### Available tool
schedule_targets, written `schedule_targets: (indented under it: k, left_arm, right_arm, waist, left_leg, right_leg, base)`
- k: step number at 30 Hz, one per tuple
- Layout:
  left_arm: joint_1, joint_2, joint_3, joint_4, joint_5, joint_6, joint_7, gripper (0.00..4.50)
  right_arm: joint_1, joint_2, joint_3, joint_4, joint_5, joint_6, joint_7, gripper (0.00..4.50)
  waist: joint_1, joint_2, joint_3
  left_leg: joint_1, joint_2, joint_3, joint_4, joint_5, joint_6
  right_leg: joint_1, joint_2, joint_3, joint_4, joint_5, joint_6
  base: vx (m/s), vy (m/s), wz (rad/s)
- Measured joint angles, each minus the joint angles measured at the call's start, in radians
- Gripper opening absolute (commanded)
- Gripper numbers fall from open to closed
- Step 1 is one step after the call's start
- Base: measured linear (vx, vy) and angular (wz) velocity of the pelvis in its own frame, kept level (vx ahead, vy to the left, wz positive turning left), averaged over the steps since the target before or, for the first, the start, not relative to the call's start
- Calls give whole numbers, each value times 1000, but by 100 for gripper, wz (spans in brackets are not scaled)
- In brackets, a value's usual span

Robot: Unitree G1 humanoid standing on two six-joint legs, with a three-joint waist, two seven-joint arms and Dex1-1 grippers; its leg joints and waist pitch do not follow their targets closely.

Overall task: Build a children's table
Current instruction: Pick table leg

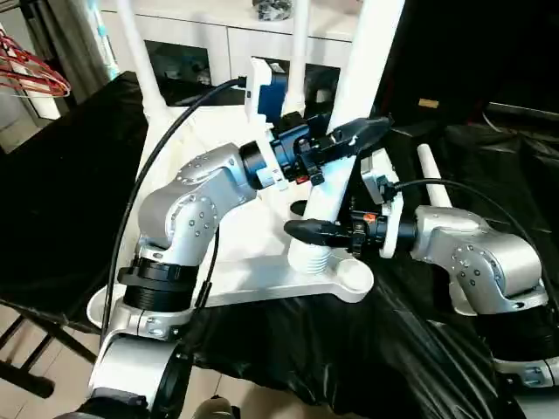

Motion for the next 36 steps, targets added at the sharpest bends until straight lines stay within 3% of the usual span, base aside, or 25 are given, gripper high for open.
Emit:
schedule_targets:
  k: [2, 4, 10, 13, 17, 21, 25, 28, 32, 36]
  left_arm:
    - [-1, -11, 8, 2, -6, 1, 13, 292]
    - [-4, -20, 24, 4, -5, -25, 27, 302]
    - [-10, -73, 93, 15, -16, -100, 100, 304]
    - [-62, -113, 153, 29, -37, -155, 170, 304]
    - [-69, -64, 195, 31, -34, -189, 185, 304]
    - [42, 81, 100, 47, 104, -213, 102, 304]
    - [162, 231, -111, 102, 302, -285, -11, 304]
    - [221, 293, -230, 133, 402, -343, -75, 304]
    - [276, 293, -315, 188, 463, -361, -104, 304]
    - [276, 286, -324, 203, 494, -376, -104, 286]
  right_arm:
    - [0, 6, 0, 2, -1, 0, -10, 189]
    - [1, 15, 0, 2, -1, 0, -17, 189]
    - [3, 40, -10, 13, -2, -5, -64, 189]
    - [3, 81, -37, 25, -9, -29, -125, 189]
    - [4, 100, -64, 55, -65, -90, -232, 189]
    - [20, 109, -94, 79, -128, -158, -329, 189]
    - [48, 113, -100, 99, -195, -222, -418, 189]
    - [83, 107, -108, 104, -231, -237, -469, 188]
    - [142, 111, -116, 103, -243, -240, -496, 188]
    - [170, 120, -114, 80, -258, -260, -510, 188]
  waist:
    - [0, 0, 0]
    - [0, 0, 0]
    - [1, 0, 0]
    - [1, 1, 0]
    - [-2, 2, -1]
    - [-5, 3, -2]
    - [-2, 3, -2]
    - [-1, 2, -2]
    - [-5, 2, -2]
    - [-8, 2, -2]
  left_leg:
    - [0, 0, 0, 0, 0, 0]
    - [0, 0, 0, 0, 0, 0]
    - [0, 0, 0, 1, 0, 0]
    - [0, 0, 0, 1, 0, 0]
    - [0, 0, 0, 1, 0, 0]
    - [1, 0, 0, 0, 0, 0]
    - [0, 0, 0, 0, 0, 0]
    - [0, 0, 0, 0, 0, 0]
    - [0, 0, 0, -1, 0, -1]
    - [1, 0, 0, -2, 0, -1]
  right_leg:
    - [0, 0, 0, 0, 0, 0]
    - [0, 0, 0, 0, 0, 0]
    - [0, 0, 0, 0, 0, 0]
    - [0, 0, 0, 0, 0, 0]
    - [0, 0, 0, 0, 0, 0]
    - [0, 0, 0, 1, 0, 1]
    - [-1, 0, 0, 0, -1, 2]
    - [0, 0, 1, 0, -1, 3]
    - [-1, 0, 2, 0, 0, 3]
    - [-1, 0, 2, 1, 1, 4]
  base:
    - [0, 0, 0]
    - [0, 0, 0]
    - [0, 0, 0]
    - [0, 0, 0]
    - [0, 0, 0]
    - [0, 0, 0]
    - [0, 0, 0]
    - [0, 0, 0]
    - [0, 0, 0]
    - [0, 0, 0]
